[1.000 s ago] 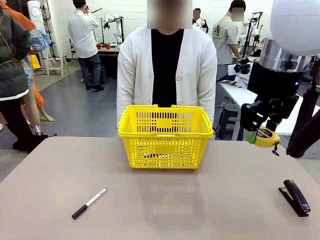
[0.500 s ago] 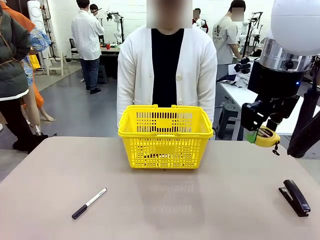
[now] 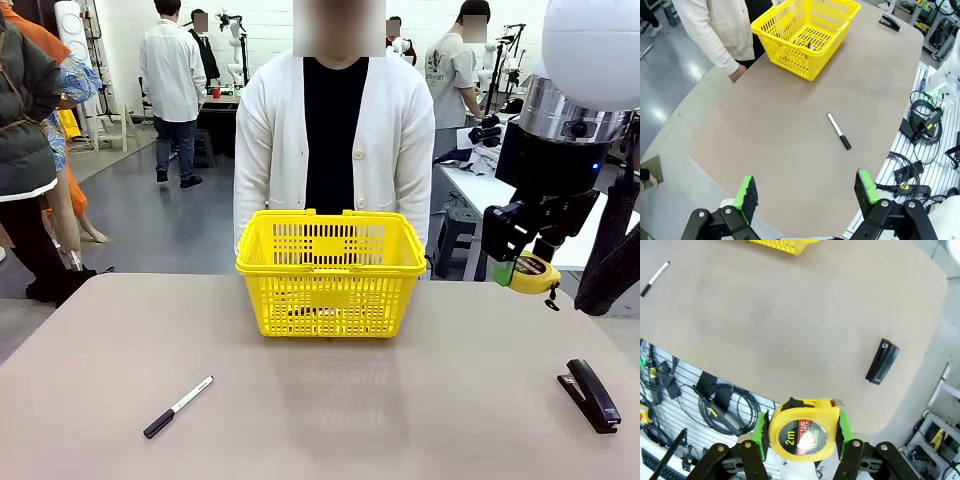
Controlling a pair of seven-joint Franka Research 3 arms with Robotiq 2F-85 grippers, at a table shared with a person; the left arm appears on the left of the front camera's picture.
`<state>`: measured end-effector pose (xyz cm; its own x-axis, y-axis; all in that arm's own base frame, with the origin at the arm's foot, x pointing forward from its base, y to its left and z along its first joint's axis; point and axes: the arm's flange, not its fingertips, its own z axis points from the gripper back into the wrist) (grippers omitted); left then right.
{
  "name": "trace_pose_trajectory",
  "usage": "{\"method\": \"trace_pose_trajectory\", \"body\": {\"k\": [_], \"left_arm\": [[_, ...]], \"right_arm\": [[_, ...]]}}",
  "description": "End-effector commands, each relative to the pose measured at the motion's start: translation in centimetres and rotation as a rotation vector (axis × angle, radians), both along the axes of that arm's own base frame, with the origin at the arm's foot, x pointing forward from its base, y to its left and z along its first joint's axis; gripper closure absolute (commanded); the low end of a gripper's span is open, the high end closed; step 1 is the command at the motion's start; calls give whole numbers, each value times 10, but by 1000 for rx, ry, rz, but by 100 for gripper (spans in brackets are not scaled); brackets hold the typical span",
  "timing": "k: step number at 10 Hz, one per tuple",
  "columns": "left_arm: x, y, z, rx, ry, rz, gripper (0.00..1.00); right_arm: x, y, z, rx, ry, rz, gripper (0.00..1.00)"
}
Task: Place the items the person wants into the basket.
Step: Pick up the item the person points to and place it in the Market Basket.
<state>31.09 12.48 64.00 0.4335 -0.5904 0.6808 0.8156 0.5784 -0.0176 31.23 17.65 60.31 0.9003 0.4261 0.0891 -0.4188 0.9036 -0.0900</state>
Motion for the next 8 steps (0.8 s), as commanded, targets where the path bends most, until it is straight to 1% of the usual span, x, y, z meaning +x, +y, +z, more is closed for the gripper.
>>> {"method": "trace_pose_trajectory", "body": {"k": [1, 2, 4, 6, 7, 8], "left_arm": [[-1, 1, 0, -16, -8, -16, 0], [-1, 1, 0, -16, -8, -16, 0], [-1, 1, 0, -16, -8, -16, 0], [-1, 1, 0, -16, -8, -16, 0], [-1, 1, 0, -16, -8, -16, 0], [-1, 1, 0, -16, -8, -16, 0]], "right_arm": [[31, 36, 14, 10, 23, 43, 37], [64, 72, 29, 74, 35, 50, 37], [115, 129, 42, 100, -16, 27, 37], [158, 175, 33, 126, -50, 48, 37], [177, 194, 19, 112, -81, 70, 37], [193, 205, 4, 85, -94, 102, 37]]}}
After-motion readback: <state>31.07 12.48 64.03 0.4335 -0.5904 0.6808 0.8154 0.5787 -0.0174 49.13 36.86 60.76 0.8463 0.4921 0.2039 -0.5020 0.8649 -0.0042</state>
